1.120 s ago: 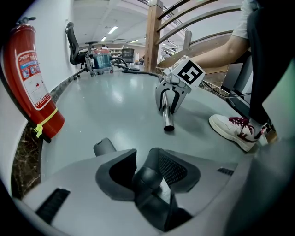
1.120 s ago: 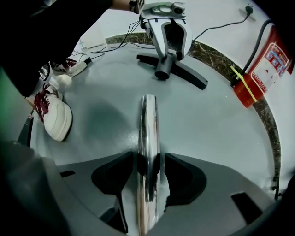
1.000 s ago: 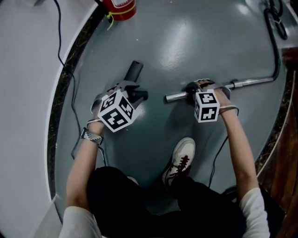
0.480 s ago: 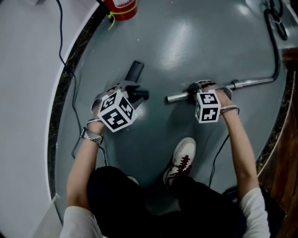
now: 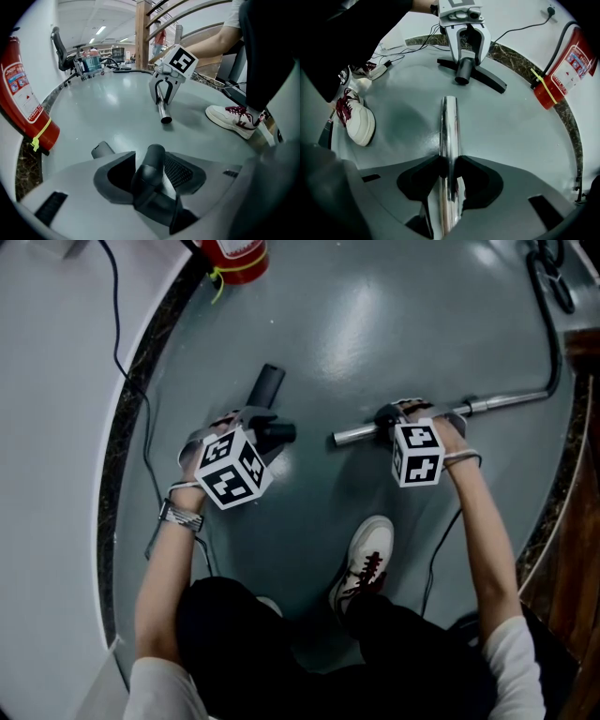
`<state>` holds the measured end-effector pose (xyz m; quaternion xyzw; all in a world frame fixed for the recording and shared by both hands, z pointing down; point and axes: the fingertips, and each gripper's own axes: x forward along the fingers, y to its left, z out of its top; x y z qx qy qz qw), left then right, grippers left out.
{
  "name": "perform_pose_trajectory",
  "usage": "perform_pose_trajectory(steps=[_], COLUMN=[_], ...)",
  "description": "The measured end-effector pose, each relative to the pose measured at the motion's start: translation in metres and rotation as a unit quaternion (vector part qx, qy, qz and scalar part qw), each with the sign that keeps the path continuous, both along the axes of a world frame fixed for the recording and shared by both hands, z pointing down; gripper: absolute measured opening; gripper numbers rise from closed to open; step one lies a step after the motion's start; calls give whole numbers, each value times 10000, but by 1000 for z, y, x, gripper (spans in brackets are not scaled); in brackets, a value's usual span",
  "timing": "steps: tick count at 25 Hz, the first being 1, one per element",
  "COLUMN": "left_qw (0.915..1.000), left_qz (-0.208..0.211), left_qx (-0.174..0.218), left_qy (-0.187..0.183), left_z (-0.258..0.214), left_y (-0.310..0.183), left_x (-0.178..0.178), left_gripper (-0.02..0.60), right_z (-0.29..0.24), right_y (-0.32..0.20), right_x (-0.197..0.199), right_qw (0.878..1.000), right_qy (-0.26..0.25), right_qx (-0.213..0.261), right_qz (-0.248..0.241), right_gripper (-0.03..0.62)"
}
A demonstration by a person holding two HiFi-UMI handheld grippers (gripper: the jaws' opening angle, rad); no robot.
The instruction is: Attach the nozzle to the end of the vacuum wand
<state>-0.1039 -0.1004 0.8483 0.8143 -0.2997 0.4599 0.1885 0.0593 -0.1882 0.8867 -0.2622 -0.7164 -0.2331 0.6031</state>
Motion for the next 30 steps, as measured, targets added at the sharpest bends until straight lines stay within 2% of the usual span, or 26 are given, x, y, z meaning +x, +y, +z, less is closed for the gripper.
perform_pose_trajectory(steps=[6,10,17,20,25,27,30], left_qw=[9967,9960,9892,9887,9909,9940,9987], left_qz=[418,480,909,951,756,551,79], left_qx=[-126,-61,9,115,294,324,320], left_qy=[-680,-753,-1147,-1157,-1070,-887,-390], left_z=[17,20,29,30,29,25,15], left_y=[9,7,6,4,-2,-5,-12], left_x=[-14,-13,-10,-6,-5,-2,4], left_gripper=[221,227,227,213,202,199,196], right_z=[-6,-6,-9,-10,-12,-14,-19], right_y=[0,-1,-4,-5,-8,-10,-15], right_x=[-4,-5,-8,-10,-11,-14,-19], right_qw=[10000,9999,9998,9997,9996,9995,9992], right_qy=[-36,-102,-163,-199,-188,-178,-266], right_qx=[-27,-31,2,5,21,48,79], right_qz=[59,82,112,123,206,239,301], right_gripper=[156,156,156,156,156,156,156])
